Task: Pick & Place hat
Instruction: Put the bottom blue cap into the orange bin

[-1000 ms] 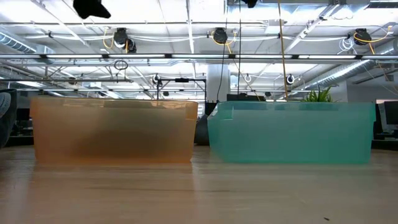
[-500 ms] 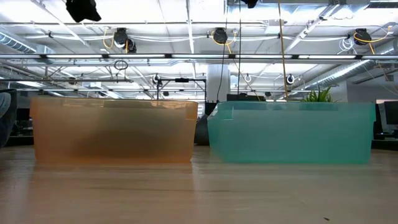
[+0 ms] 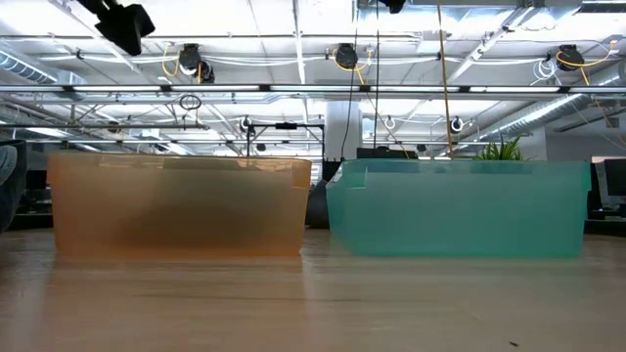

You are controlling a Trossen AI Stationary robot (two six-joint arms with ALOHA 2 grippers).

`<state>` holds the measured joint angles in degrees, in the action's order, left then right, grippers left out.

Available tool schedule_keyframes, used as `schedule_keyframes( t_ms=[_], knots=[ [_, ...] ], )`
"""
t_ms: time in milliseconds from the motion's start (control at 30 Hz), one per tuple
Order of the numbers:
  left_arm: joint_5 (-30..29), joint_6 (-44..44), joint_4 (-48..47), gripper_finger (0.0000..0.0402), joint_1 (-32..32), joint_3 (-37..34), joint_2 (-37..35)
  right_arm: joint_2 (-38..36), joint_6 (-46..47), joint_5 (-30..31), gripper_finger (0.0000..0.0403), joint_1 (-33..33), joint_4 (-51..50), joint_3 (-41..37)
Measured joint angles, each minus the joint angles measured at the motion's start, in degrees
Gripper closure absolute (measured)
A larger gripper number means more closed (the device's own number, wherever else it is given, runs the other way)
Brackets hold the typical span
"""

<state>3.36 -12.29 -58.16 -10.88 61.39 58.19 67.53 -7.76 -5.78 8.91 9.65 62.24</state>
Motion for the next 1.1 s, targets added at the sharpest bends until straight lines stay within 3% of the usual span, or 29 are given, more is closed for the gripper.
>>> schedule_keyframes(
  t_ms=[500, 933, 1100],
  knots=[
    [2.6, -20.9, -0.9, 0.0132, -10.9, 3.0, 0.9, 0.0, 1.8, 0.0, 0.0181, 0.0, 0.0, 0.0],
    [-6.0, -27.6, -19.0, 0.0192, -19.9, 24.6, 9.9, 0.0, 1.8, 0.0, 0.0181, 0.0, 0.0, 0.0],
    [-7.8, -28.0, -26.2, 0.0199, -22.1, 28.7, 15.1, 0.0, 1.8, 0.0, 0.0181, 0.0, 0.0, 0.0]
  ],
)
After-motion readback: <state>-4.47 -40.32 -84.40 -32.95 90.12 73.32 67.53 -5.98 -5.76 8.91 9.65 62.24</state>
